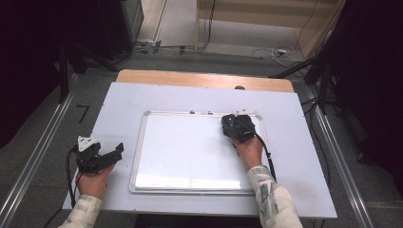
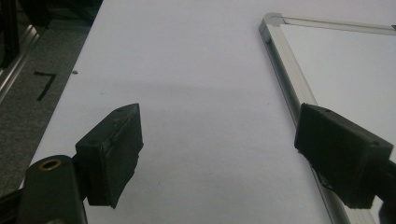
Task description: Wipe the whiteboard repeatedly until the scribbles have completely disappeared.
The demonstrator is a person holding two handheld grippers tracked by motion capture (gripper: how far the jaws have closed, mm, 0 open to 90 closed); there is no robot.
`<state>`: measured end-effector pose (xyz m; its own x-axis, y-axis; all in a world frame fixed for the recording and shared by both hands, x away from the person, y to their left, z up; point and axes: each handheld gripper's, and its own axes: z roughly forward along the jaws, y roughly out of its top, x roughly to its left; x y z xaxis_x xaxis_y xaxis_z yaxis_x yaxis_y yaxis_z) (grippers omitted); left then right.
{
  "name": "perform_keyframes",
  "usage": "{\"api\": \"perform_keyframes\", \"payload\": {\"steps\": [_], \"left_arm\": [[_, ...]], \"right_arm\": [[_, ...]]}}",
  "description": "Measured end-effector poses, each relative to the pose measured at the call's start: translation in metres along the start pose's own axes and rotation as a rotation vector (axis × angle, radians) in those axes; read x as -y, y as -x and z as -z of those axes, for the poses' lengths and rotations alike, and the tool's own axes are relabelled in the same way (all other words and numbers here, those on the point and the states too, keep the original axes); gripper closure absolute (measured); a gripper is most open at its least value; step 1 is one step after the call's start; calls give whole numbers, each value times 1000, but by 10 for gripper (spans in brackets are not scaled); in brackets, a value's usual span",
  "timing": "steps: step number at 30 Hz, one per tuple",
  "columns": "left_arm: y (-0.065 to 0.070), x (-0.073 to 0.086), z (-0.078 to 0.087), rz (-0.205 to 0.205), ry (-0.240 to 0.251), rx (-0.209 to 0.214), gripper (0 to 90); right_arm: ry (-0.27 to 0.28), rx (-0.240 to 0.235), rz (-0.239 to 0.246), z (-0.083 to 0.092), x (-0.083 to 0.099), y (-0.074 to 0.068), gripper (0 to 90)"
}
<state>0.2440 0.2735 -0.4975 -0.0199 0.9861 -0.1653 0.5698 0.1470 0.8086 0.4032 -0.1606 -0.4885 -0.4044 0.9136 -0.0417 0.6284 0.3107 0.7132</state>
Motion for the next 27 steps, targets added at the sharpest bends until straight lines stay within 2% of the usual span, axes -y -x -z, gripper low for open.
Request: {"api": "perform_keyframes", "payload": {"steps": [8,27], "left_arm": [[1,0,0,1,4,4,158],[0,-1,1,6,5,2,158]], "right_arm": [[0,-9,-4,-1,0,2,385],[9,17,11,2,1,-3,388]]}}
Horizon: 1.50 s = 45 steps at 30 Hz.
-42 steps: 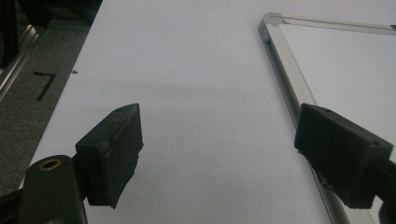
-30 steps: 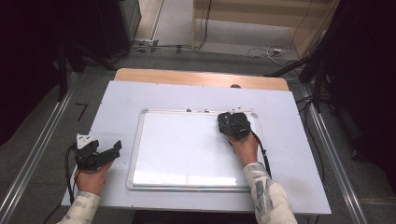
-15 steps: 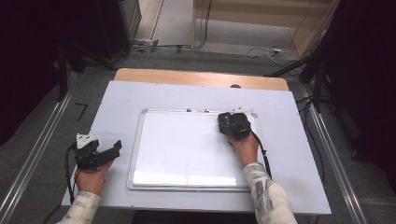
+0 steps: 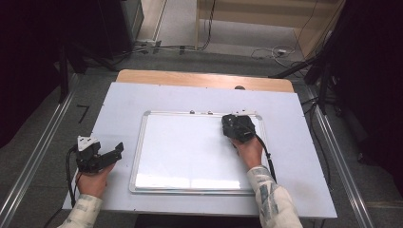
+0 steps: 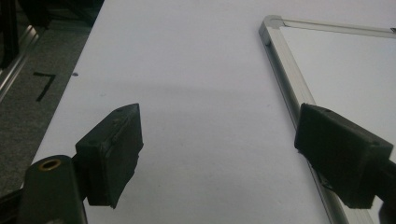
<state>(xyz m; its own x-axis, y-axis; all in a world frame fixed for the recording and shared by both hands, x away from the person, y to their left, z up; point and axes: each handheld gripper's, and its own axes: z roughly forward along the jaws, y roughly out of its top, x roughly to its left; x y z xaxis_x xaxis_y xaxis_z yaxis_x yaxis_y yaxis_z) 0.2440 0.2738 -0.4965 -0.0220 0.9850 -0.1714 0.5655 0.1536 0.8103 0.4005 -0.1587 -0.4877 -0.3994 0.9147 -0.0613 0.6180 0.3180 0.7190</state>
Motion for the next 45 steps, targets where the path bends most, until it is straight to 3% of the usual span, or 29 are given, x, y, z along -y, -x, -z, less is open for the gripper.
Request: {"api": "perform_keyframes", "payload": {"steps": [10,22,45], "left_arm": [[0,0,0,-1,-1,0,158],[0,0,1,2,-1,-3,158],[0,0,0,-1,-3,-6,158]], "right_arm": [[57,-8,-23,18,-9,3,387],[74,-9,-35,38,-10,10,387],[67,40,-84,48,-1,30,386]]}}
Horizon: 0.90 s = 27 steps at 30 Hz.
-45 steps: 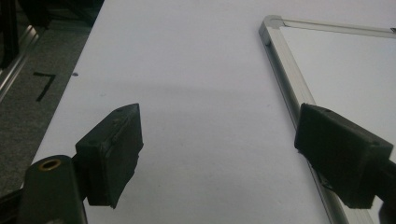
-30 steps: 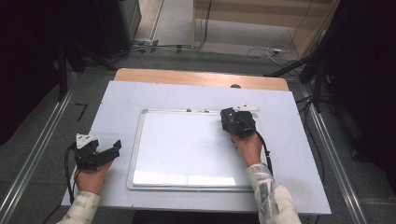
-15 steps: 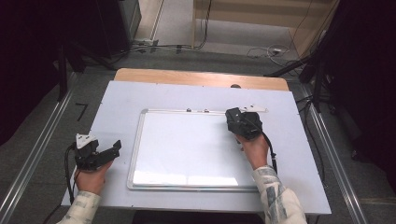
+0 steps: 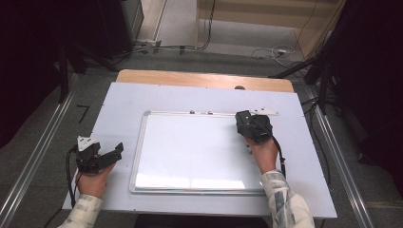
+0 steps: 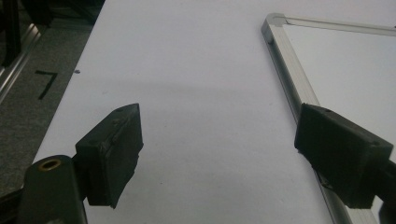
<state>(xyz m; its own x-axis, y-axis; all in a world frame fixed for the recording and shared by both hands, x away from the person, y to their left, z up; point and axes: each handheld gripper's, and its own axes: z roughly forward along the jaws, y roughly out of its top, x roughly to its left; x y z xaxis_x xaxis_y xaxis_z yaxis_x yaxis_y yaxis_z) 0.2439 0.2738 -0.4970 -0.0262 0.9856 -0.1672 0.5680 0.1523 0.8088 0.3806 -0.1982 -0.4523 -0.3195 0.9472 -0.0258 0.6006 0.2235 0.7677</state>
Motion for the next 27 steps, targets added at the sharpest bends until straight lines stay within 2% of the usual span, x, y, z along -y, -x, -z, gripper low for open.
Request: {"api": "perform_keyframes", "payload": {"steps": [15,19,23,27], "left_arm": [[0,0,0,1,1,3,158],[0,0,0,0,-1,2,158],[0,0,0,-1,0,5,158],[0,0,0,2,0,3,158]], "right_arm": [[-9,64,-51,-5,2,11,386],[1,79,-96,-5,2,18,386],[5,111,-117,-7,2,23,386],[-4,141,-119,-10,2,24,386]]}}
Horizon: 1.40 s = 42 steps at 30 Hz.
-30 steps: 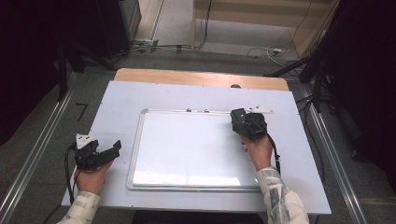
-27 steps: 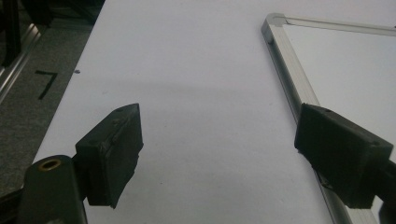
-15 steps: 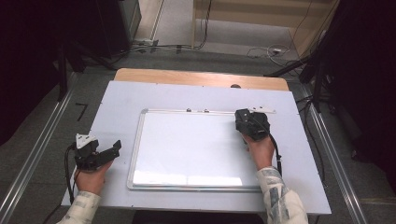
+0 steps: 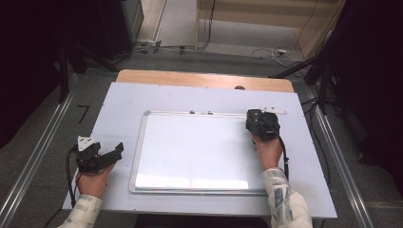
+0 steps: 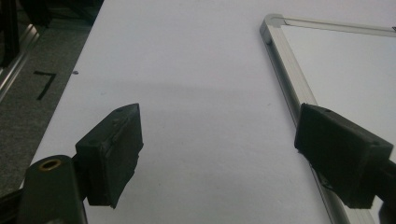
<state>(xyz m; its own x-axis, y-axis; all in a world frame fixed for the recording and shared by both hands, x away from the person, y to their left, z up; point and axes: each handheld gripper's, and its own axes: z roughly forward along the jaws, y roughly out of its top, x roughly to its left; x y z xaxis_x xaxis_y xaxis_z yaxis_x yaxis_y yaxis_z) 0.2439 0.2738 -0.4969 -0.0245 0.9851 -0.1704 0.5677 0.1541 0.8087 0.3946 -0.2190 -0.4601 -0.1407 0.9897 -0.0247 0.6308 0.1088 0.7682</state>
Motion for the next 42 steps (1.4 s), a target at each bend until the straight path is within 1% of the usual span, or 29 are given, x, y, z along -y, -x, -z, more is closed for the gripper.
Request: {"api": "perform_keyframes", "payload": {"steps": [5,10,15,22,24,26,31,32,38,42], "left_arm": [[0,0,0,1,1,1,158],[0,0,0,1,1,0,158],[0,0,0,1,1,0,158],[-1,0,0,1,2,1,158],[0,0,0,0,1,0,158],[-1,0,0,1,2,2,158],[-1,0,0,0,2,1,158],[-1,0,0,1,2,1,158],[0,0,0,0,2,0,158],[-1,0,1,-2,0,1,158]], "right_arm": [[-13,29,-25,-5,1,2,386],[-25,47,-33,-9,1,2,386],[-40,60,-41,-14,3,3,386],[-75,75,-56,-20,4,1,386],[-81,72,-51,-22,5,1,386],[-86,80,-40,-23,5,0,387],[-101,75,-20,-26,7,0,386],[-108,75,-22,-27,8,0,386],[-100,68,-31,-28,9,1,385],[-100,59,-46,-29,10,2,370]]}}
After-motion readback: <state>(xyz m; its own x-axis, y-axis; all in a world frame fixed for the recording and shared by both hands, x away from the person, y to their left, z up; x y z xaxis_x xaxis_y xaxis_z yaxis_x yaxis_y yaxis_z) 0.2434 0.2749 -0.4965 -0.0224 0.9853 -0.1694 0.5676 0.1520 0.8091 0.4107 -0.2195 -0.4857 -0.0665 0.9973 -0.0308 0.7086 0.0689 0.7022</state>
